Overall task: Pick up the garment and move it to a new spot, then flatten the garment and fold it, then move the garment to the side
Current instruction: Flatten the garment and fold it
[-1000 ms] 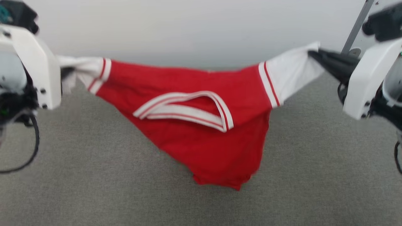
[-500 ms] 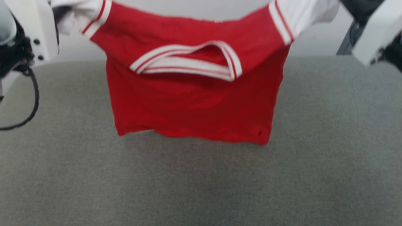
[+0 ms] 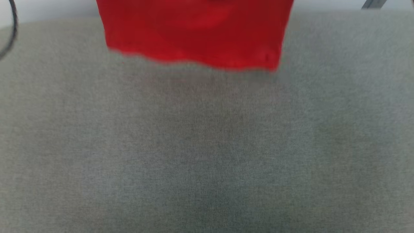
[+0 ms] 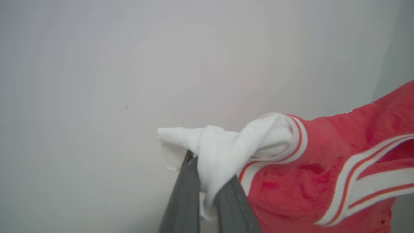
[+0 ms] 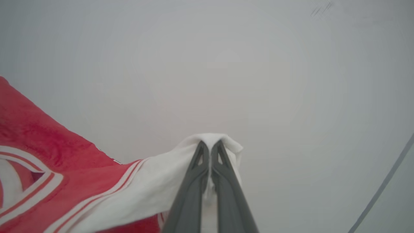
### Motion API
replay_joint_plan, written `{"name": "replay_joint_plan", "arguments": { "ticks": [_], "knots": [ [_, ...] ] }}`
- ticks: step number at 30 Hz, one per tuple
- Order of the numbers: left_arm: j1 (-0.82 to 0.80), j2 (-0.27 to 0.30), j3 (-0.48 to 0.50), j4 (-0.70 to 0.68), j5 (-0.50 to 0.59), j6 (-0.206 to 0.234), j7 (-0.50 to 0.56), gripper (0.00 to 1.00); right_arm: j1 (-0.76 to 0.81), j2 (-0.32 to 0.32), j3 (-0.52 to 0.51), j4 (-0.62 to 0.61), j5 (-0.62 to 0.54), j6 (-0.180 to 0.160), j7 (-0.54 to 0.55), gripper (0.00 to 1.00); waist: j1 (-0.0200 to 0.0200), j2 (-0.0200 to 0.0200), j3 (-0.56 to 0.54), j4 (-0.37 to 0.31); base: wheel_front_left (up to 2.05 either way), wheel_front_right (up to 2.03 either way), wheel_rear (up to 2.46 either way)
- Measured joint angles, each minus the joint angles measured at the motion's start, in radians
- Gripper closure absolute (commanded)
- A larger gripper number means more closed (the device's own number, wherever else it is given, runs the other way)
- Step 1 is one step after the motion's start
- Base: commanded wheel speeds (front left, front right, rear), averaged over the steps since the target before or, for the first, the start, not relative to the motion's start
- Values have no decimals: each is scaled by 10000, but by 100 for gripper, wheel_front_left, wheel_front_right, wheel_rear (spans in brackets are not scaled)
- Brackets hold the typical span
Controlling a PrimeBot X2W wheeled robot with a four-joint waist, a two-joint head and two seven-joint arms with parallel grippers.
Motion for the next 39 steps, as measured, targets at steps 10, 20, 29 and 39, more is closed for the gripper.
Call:
{"name": "replay_joint_plan", "arguments": {
  "ticks": [10,20,29,39],
  "knots": [
    [-1195,-508,-376,1774,1162,-182,-4270,100,-1794,535,81,2828,-2989,0,-3465,100,0,0,1144,90,0,0,0],
    [354,-874,-1636,3758,-190,-226,-4004,100,-297,1208,955,4803,-1244,0,-2671,100,0,0,1383,299,0,0,0],
    [2572,-364,-2489,3233,-1998,-226,-2048,100,2147,648,1919,3254,1630,0,159,100,0,0,837,301,0,0,0],
    [5500,961,-2640,368,-3336,439,-92,100,5496,-756,1682,82,3473,-2,3072,100,-1,0,144,326,0,0,0]
  ]
}}
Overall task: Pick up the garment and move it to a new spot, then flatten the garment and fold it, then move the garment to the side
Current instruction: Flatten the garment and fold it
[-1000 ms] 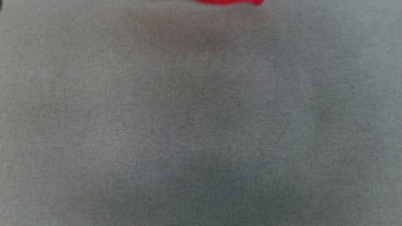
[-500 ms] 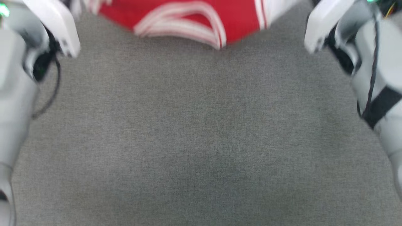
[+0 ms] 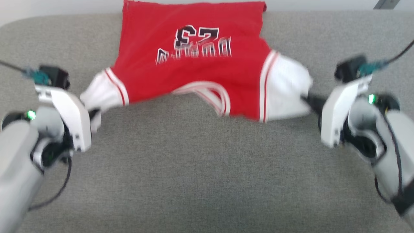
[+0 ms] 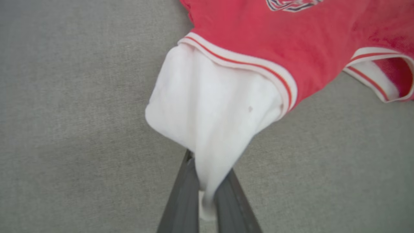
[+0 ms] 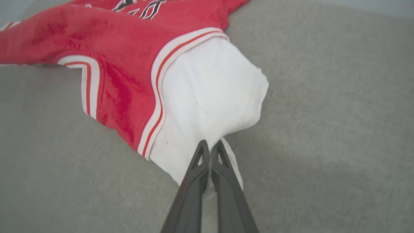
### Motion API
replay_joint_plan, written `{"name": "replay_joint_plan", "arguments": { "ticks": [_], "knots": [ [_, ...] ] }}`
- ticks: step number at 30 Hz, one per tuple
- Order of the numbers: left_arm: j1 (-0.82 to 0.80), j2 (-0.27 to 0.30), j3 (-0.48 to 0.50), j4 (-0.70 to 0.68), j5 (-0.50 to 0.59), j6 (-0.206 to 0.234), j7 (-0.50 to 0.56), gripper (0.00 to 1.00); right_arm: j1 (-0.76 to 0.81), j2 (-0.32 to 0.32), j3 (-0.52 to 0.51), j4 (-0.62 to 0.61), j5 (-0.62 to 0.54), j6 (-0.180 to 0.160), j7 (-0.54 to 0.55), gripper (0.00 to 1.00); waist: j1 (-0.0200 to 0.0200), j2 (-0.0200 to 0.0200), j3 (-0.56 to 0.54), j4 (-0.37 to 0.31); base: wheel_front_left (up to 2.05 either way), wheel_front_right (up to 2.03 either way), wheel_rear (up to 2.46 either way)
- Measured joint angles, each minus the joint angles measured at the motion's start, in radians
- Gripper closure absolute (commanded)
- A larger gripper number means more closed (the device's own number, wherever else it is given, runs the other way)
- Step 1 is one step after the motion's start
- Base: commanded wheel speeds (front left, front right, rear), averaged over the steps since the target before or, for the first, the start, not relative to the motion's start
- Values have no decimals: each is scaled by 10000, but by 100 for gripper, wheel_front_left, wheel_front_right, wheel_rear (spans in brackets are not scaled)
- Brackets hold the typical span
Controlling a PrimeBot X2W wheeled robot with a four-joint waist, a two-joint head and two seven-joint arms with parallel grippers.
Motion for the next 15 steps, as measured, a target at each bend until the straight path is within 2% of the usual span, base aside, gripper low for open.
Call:
{"name": "replay_joint_plan", "arguments": {
  "ticks": [3,11,12,13,14,15],
  "knots": [
    [939,570,56,-1467,-328,579,249,100,1004,-332,-184,-968,182,0,894,100,1,0,-193,31,0,0,0],
    [3253,2127,276,-5218,-961,2610,736,100,3371,-930,-1227,-3427,401,0,3258,100,0,0,-516,110,0,0,0],
    [3253,2127,276,-5218,-961,2610,736,100,3371,-930,-1227,-3427,401,0,3258,100,0,0,-516,110,0,0,0],
    [3719,2441,343,-5979,-1106,3055,790,100,3982,-1053,-1561,-4061,410,0,3850,100,1,0,-542,123,0,0,0],
    [3719,2441,343,-5979,-1106,3055,790,100,3982,-1053,-1561,-4061,410,0,3850,100,1,0,-542,123,0,0,0],
    [3939,2619,349,-6311,-1145,3248,869,100,4290,-1072,-1770,-4328,418,0,4157,100,1,0,-554,125,0,0,0]
  ]
}}
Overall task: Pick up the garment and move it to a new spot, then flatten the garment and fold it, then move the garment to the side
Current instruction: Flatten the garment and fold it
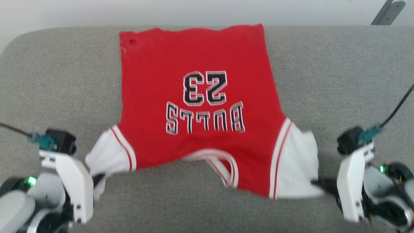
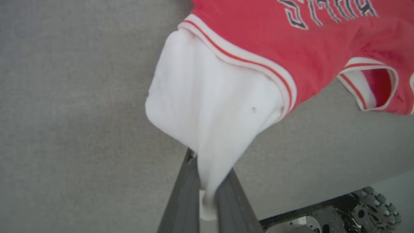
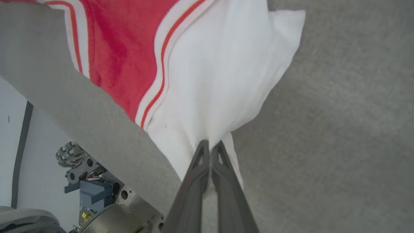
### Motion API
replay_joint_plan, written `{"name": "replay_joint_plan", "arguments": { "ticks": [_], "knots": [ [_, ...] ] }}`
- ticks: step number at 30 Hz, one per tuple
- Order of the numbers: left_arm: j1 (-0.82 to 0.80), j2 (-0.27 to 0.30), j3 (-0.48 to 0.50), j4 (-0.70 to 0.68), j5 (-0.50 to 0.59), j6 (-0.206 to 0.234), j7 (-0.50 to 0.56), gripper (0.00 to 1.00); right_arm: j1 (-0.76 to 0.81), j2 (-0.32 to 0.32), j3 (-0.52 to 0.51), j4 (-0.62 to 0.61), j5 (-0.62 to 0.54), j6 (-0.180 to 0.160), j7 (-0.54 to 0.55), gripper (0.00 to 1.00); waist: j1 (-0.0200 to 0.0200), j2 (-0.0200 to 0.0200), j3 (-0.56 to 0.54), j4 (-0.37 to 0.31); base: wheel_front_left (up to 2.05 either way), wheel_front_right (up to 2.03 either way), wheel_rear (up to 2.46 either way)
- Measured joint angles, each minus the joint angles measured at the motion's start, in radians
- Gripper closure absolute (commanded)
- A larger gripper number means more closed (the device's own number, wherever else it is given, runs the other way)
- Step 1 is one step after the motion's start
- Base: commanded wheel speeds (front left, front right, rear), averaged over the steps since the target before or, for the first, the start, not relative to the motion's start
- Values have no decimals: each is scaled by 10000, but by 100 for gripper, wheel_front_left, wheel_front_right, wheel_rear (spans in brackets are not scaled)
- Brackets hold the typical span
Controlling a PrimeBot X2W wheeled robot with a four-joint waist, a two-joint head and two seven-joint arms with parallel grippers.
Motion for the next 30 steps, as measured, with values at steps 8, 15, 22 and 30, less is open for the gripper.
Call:
{"name": "replay_joint_plan", "arguments": {
  "ticks": [8,15,22,30],
  "knots": [
    [1600,915,46,-1661,-477,1145,-69,100,2383,476,-1457,-2207,-470,0,2092,100,0,0,106,-14,0,0,0],
    [2316,579,33,-1475,-658,1139,-790,100,3265,1659,-2011,-2614,-1561,0,2201,100,0,0,422,-7,0,0,0],
    [2297,25,-13,-679,-719,642,-1250,100,3093,2019,-1655,-1818,-2322,8,1440,0,0,0,697,-46,0,0,0],
    [1982,-157,59,-508,-468,441,-1498,100,2478,2380,-2761,-3160,-2591,0,1722,0,0,0,927,46,0,0,0]
  ]
}}
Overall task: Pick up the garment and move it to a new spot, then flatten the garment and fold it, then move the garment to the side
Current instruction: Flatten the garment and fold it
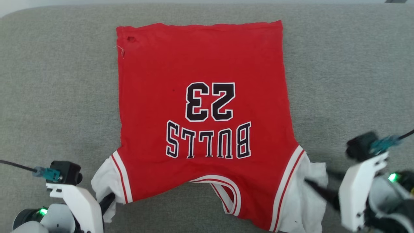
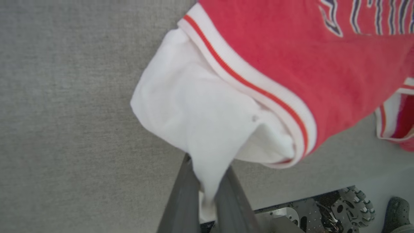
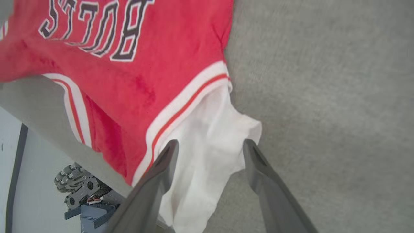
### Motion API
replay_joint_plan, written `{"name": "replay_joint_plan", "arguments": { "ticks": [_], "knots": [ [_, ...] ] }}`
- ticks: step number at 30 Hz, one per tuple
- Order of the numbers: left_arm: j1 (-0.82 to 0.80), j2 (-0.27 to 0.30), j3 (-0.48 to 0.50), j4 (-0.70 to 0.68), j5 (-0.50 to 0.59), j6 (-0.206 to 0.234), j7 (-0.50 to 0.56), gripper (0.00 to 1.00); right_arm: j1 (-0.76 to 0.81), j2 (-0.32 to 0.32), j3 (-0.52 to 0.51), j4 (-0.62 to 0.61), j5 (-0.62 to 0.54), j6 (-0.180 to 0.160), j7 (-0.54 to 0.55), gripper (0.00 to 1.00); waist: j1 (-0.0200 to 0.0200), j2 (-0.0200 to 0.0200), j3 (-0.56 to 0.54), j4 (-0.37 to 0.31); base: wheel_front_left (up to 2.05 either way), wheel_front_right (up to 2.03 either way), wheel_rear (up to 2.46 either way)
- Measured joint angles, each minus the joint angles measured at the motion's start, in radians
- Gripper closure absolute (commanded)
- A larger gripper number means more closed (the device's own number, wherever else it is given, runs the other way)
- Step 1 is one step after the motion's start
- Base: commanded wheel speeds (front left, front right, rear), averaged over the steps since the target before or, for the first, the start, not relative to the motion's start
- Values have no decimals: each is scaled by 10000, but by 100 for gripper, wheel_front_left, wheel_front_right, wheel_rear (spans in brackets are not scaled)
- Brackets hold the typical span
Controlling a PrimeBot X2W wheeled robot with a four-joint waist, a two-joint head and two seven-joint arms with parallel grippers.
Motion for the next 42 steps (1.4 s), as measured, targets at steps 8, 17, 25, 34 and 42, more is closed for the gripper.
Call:
{"name": "replay_joint_plan", "arguments": {
  "ticks": [8,17,25,34,42],
  "knots": [
    [-557,-324,-96,-125,224,-176,58,100,-2425,959,-1126,-612,-1131,0,-320,0,0,0,278,361,0,0,0],
    [-1429,-918,-516,-29,690,-637,397,100,-5927,938,-1011,2604,-2337,0,-1701,0,0,0,630,1170,0,0,0],
    [-2232,-1639,-892,257,972,-1154,573,100,-8263,456,-1298,6021,-3103,0,-2115,0,0,0,1081,2174,0,0,0],
    [-2765,-2433,-1135,805,1118,-1670,560,100,-10278,144,-2249,9927,-4734,0,-1488,0,1,0,1791,3276,0,0,0],
    [-2928,-2732,-1208,1258,1116,-1879,468,100,-11188,56,-2750,11365,-5377,2,-470,100,1,1,2116,3703,0,0,0]
  ]
}}
